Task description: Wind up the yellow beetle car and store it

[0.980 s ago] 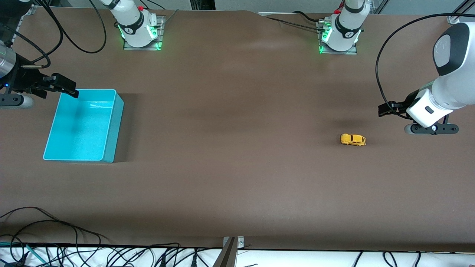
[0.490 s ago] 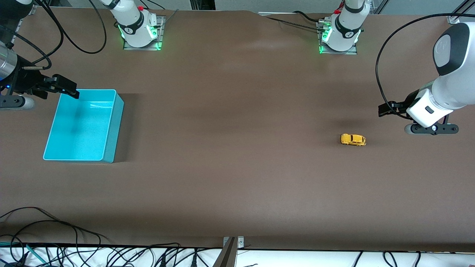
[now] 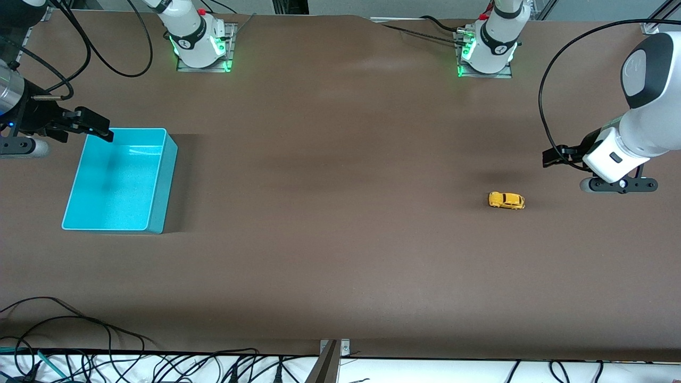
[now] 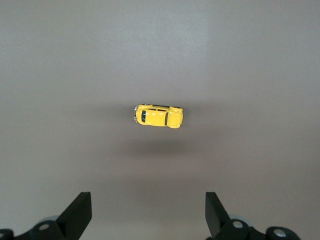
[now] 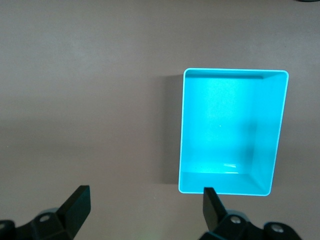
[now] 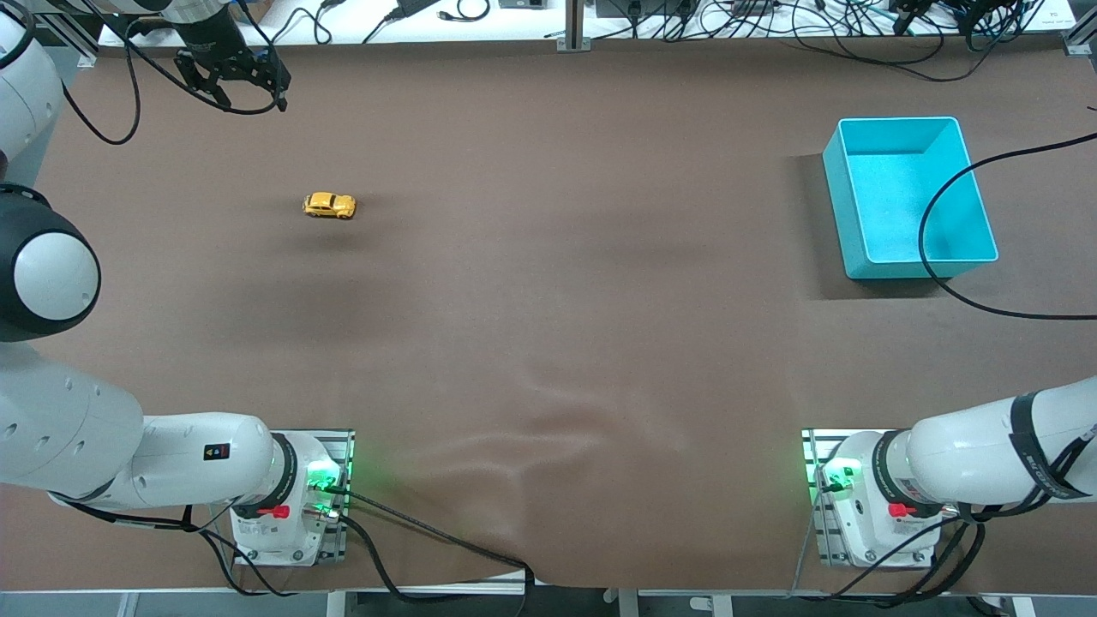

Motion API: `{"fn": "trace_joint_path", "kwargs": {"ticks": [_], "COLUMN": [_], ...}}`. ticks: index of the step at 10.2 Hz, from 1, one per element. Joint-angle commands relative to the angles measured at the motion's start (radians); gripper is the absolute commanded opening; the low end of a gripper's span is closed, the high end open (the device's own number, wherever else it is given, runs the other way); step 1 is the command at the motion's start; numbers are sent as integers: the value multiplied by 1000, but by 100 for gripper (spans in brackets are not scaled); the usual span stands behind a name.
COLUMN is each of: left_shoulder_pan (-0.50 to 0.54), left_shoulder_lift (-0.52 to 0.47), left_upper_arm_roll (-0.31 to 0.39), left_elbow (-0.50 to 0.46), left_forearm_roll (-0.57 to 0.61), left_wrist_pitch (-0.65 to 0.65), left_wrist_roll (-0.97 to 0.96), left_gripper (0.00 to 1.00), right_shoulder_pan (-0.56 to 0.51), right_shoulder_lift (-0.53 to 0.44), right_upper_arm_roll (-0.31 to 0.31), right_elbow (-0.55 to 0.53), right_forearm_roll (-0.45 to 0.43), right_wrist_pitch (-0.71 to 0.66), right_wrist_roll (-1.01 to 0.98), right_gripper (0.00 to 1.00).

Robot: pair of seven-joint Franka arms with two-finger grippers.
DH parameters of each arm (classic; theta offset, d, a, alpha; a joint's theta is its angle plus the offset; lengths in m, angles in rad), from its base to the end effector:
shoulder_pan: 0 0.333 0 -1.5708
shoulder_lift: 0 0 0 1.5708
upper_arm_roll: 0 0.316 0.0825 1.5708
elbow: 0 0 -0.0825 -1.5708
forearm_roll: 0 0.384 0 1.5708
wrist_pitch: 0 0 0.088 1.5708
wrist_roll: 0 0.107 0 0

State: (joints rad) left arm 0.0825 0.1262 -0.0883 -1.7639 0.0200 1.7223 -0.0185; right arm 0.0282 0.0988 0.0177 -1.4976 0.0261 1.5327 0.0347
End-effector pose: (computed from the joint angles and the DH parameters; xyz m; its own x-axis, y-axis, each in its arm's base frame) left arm 0.5809 0.0005 0.4740 0.9860 0.0086 -0.1663 0.0069 -0.9999 -0.0110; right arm 0.5795 0.0290 0.5996 0.9978 0.0121 -0.0646 0.0105 -0.9996 -0.0256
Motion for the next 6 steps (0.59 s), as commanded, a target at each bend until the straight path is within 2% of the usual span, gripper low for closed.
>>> {"fn": "trace_joint_path", "kwargs": {"ticks": [1, 6], "left_shoulder_pan": [8, 8], "left_shoulder_lift": [-5, -3], "left_upper_arm_roll": [-2, -2], "left_elbow": [7, 7], "left_forearm_roll": [-29, -29], "left_wrist_pitch": [-17, -17], "left_wrist_roll": [-5, -5], "left_gripper": [100, 100], "right_shoulder_pan": [-8, -8], "right_shoulder_lift": [9, 6], "right_upper_arm_roll": [-1, -21], "right_elbow": [25, 23], "right_forearm_roll": [15, 26], "right_wrist_pitch": [-3, -5], "right_wrist_roll": [-15, -31], "right_gripper": [100, 100]}}
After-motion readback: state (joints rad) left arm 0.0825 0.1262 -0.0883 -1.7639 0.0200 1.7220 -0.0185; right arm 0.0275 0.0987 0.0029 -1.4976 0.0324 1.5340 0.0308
